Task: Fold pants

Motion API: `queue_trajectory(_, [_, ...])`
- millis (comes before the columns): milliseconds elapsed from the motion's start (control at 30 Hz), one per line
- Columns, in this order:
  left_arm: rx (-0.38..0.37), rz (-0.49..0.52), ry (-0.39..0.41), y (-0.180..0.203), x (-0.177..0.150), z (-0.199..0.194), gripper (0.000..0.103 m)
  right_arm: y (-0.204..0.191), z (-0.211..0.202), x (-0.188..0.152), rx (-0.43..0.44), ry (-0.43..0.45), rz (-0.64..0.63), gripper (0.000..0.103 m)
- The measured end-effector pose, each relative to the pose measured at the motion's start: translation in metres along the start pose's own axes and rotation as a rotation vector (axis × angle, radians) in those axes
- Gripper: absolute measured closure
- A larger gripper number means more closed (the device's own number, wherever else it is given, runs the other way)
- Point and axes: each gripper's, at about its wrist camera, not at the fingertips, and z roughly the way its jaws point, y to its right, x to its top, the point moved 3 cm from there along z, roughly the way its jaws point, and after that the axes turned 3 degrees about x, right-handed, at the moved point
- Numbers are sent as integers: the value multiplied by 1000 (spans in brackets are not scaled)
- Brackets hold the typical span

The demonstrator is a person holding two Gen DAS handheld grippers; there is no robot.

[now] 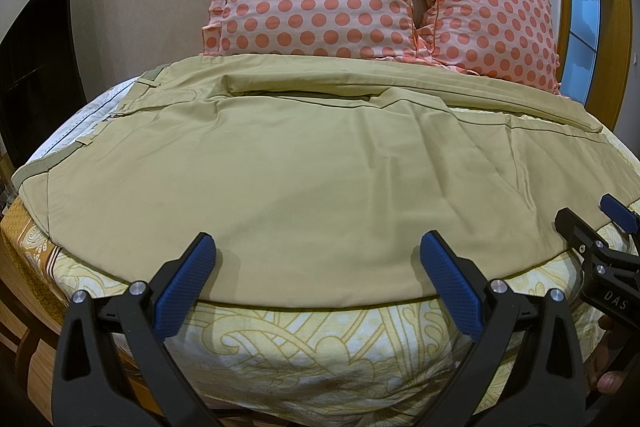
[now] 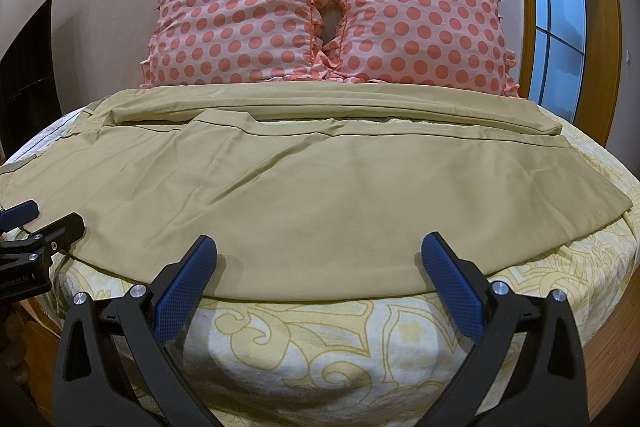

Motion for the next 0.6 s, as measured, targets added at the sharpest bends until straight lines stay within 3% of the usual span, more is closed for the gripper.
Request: queue_trajectory(600, [0,0,1,0,0,0,2,0,0,-1,0,5,0,1])
